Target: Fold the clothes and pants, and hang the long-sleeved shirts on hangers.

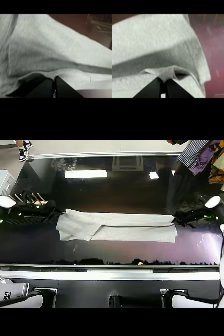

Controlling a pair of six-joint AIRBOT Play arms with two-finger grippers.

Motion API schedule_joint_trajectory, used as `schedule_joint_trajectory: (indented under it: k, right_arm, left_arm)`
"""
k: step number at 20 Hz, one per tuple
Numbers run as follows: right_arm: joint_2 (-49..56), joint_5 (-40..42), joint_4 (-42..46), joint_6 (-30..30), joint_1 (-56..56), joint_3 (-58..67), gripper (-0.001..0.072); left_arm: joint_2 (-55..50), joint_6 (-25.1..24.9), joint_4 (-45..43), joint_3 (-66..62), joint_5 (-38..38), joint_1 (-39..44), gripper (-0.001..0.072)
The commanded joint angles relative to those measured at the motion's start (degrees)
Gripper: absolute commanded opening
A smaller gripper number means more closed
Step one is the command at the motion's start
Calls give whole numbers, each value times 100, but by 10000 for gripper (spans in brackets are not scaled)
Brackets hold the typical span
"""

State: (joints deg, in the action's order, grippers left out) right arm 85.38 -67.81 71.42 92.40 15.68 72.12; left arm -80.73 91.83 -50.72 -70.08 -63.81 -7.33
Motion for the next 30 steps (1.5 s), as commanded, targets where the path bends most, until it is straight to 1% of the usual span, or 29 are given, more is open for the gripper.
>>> schedule_joint_trajectory:
  k: [1, 5, 9, 10, 11, 12, 13, 14, 15, 17, 19, 21, 23, 24, 26, 29, 30]
  right_arm:
    - [586, 142, 195, 295, -125, 514, 31]
    - [682, 496, 177, 299, -125, 590, 31]
    - [949, 540, 20, 293, -125, 590, 39]
    - [1016, 540, -68, 295, -125, 590, 105]
    - [1062, 540, -164, 297, -125, 590, 178]
    - [1067, 540, -269, 299, -122, 592, 233]
    - [1056, 442, -369, 297, -87, 656, 295]
    - [1054, 208, -404, 297, -4, 824, 372]
    - [1045, -44, -428, 286, 131, 1027, 413]
    - [1045, -492, -566, 98, 570, 1427, 472]
    - [1075, -664, -975, -203, 1130, 1475, 477]
    - [1274, -944, -1495, -645, 1563, 1475, 486]
    - [1550, -1274, -1773, -1036, 1740, 1475, 554]
    - [1690, -1445, -1762, -1263, 1757, 1475, 555]
    - [1945, -1635, -1762, -1493, 1757, 1475, 555]
    - [2184, -1574, -1823, -1705, 1757, 1475, 555]
    - [2229, -1545, -1823, -1797, 1757, 1475, 555]
  left_arm:
    - [-940, -37, 17, -927, -81, 63, 19]
    - [-1749, -35, 15, -1759, -306, 76, 19]
    - [-2225, -35, 17, -1928, -302, 96, 25]
    - [-2291, -33, 17, -1928, -297, 103, 106]
    - [-2326, -35, 17, -1926, -271, 105, 240]
    - [-2323, -35, 17, -1934, -232, 101, 339]
    - [-2315, -37, 11, -1996, -234, 92, 341]
    - [-2295, -35, -31, -2103, -267, 66, 397]
    - [-2260, -35, -98, -2258, -348, 31, 443]
    - [-2107, -33, -328, -2581, -560, -31, 443]
    - [-1856, -31, -695, -2848, -787, -50, 443]
    - [-1556, -9, -1008, -2970, -929, -42, 443]
    - [-1261, -9, -1132, -2970, -977, -44, 443]
    - [-1143, -9, -1172, -2970, -1014, -44, 443]
    - [-981, -9, -1193, -2970, -1038, -44, 443]
    - [-894, 11, -1191, -2970, -1040, -44, 443]
    - [-898, 98, -1191, -2968, -1040, -44, 443]
